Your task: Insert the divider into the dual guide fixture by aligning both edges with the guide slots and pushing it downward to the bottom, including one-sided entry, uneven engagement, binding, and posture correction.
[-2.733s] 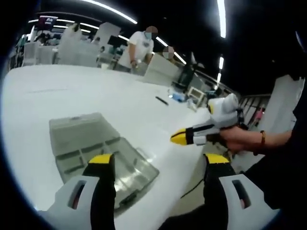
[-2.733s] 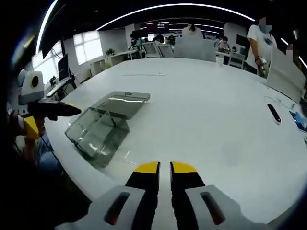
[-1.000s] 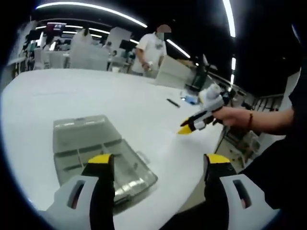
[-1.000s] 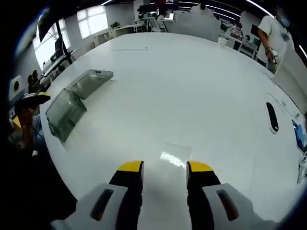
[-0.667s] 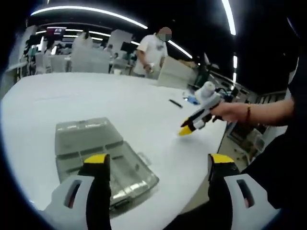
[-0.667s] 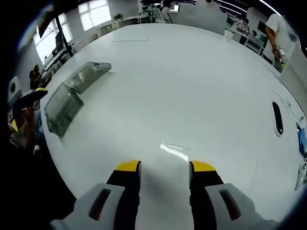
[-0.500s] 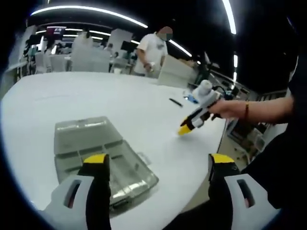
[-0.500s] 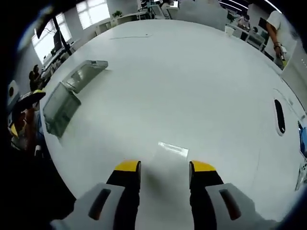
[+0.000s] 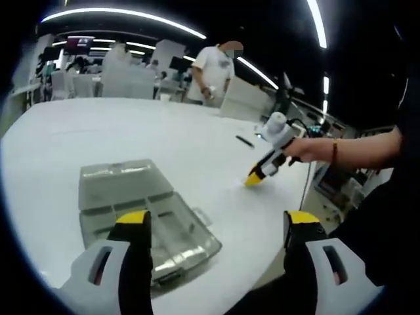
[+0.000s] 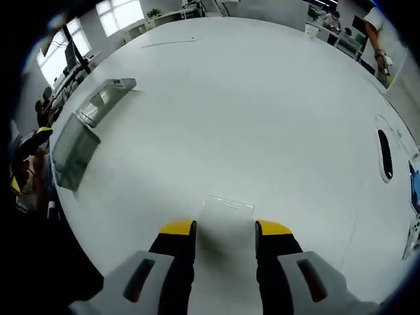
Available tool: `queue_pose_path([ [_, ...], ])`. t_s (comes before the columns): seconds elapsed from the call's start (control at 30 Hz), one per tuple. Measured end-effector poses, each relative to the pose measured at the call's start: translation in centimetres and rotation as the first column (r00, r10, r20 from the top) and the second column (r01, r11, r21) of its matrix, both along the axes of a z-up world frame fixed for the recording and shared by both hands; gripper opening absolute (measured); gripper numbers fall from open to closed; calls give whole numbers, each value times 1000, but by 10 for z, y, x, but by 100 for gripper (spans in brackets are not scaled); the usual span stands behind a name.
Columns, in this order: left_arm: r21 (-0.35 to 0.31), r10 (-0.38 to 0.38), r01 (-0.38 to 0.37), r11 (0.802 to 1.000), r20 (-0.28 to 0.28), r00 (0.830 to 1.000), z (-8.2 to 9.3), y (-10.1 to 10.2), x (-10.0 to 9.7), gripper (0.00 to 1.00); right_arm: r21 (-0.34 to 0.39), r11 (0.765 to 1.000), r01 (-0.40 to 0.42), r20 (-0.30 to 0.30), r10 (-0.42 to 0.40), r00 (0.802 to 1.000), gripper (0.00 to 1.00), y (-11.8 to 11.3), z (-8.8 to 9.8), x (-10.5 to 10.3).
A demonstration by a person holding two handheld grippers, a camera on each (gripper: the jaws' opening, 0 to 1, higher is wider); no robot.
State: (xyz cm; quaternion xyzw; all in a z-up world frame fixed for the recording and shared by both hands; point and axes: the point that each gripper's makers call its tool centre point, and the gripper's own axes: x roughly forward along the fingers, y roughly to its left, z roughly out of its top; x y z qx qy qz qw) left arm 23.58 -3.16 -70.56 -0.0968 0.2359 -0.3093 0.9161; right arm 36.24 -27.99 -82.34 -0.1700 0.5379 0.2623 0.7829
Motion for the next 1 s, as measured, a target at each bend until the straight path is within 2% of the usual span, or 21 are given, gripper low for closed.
queue_pose_path([
  [0.13,-4,2,-2,1000,-4,1000,-1,2,-1,81,-37,999,-9,-6,9,1000,36,8,-1,-4],
  [0.27,-1,2,-2,1000,-10,1000,-3,5,-2,80,-48,999,17,-25,-18,1000,35,9,0,-6],
  [0.4,-3,5,-5,1000,-12,1000,-4,9,-3,80,-67,997,49,-53,-53,997,32,9,0,-7],
  [0.63,-6,-5,5,1000,-17,1000,-5,14,-6,80,-93,994,49,-76,-57,995,28,13,1,-14],
  [0.87,-7,-15,15,1000,-13,1000,-3,22,-4,80,-79,997,17,-68,-23,997,26,17,2,-20],
  [1.0,-14,-11,11,1000,-13,1000,-1,27,-2,80,-65,997,35,-49,-38,998,26,21,2,-21],
])
